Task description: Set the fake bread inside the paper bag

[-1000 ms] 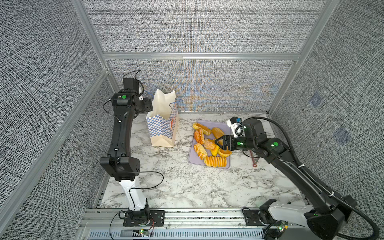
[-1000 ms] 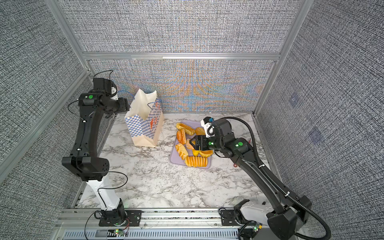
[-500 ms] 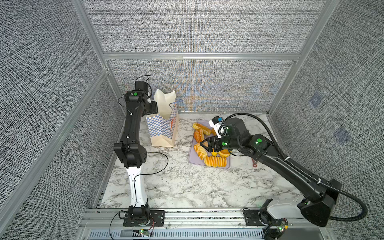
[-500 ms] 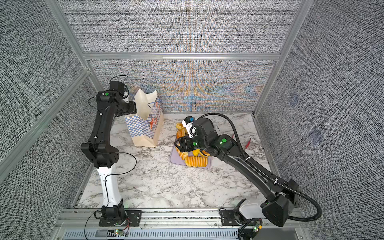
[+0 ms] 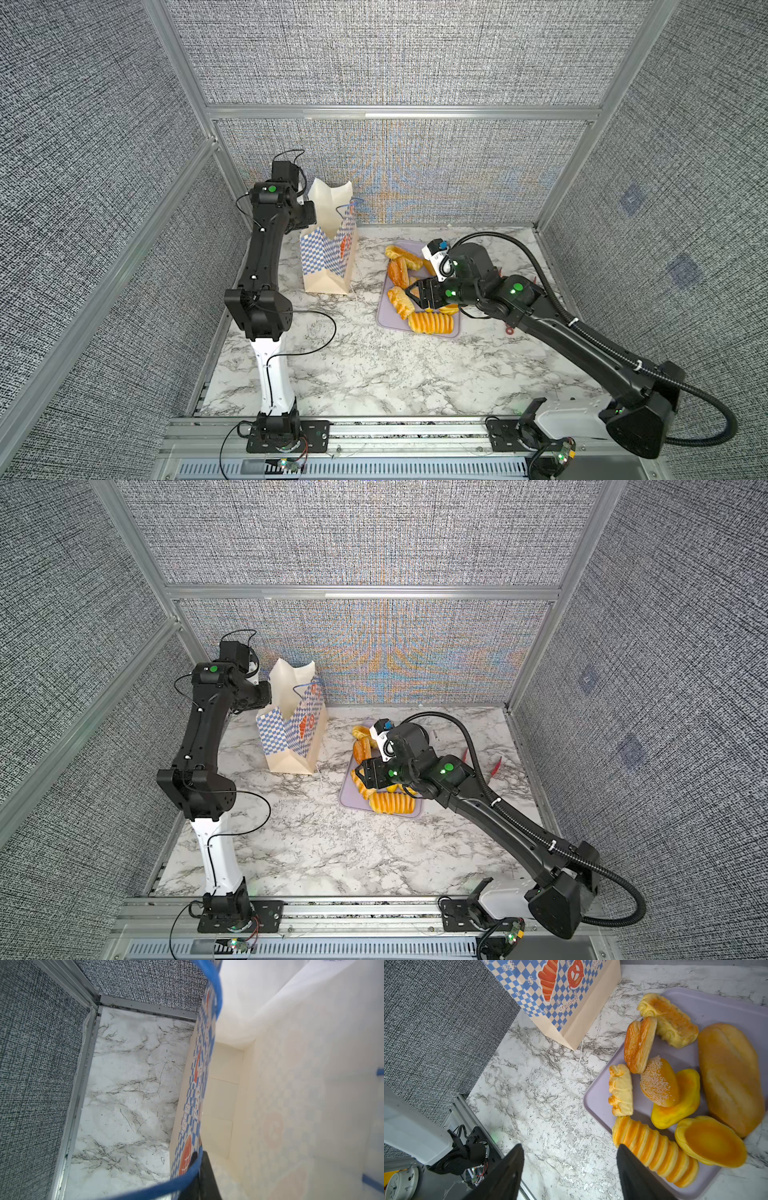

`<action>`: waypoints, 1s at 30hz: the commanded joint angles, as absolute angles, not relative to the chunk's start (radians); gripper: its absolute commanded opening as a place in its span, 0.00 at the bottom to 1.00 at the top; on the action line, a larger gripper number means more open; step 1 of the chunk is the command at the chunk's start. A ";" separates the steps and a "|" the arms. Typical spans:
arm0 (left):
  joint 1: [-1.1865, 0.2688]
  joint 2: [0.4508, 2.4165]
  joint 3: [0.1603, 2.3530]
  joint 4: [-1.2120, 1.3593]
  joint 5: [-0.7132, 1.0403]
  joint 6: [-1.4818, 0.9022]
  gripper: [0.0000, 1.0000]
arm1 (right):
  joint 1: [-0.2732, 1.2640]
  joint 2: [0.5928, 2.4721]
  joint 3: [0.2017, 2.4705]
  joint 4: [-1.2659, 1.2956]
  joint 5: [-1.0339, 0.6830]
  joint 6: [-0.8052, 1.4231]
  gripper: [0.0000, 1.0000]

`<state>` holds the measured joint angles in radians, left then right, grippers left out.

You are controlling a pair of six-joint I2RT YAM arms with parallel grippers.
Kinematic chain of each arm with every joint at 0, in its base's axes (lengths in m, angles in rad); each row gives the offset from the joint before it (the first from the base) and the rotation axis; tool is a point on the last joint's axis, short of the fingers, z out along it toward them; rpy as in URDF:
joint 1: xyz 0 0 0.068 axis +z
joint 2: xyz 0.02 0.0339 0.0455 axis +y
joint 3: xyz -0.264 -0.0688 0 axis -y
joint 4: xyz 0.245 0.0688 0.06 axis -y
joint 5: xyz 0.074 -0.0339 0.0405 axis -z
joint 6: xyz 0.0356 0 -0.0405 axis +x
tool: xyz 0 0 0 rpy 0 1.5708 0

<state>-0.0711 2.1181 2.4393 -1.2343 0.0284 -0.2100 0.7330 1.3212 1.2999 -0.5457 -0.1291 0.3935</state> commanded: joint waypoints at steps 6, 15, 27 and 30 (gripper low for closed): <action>-0.071 1.921 2.212 -1.180 0.105 -0.234 0.00 | 0.694 1.284 1.269 -0.537 -0.084 0.407 0.75; -0.071 1.647 1.836 -1.108 0.209 -0.285 0.00 | 0.645 1.275 1.272 -0.601 -0.097 0.405 0.83; -0.069 1.377 1.579 -1.096 0.260 -0.356 0.00 | 0.591 1.220 1.215 -0.587 -0.117 0.414 0.99; -0.071 1.327 1.519 -1.084 0.279 -0.387 0.00 | 0.546 1.225 1.223 -0.618 -0.124 0.426 0.98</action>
<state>-0.0704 1.3560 1.5467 -1.1015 0.2447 -0.3496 0.5709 1.2247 1.2163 -0.5957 -0.1146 0.4088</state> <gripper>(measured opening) 0.064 0.986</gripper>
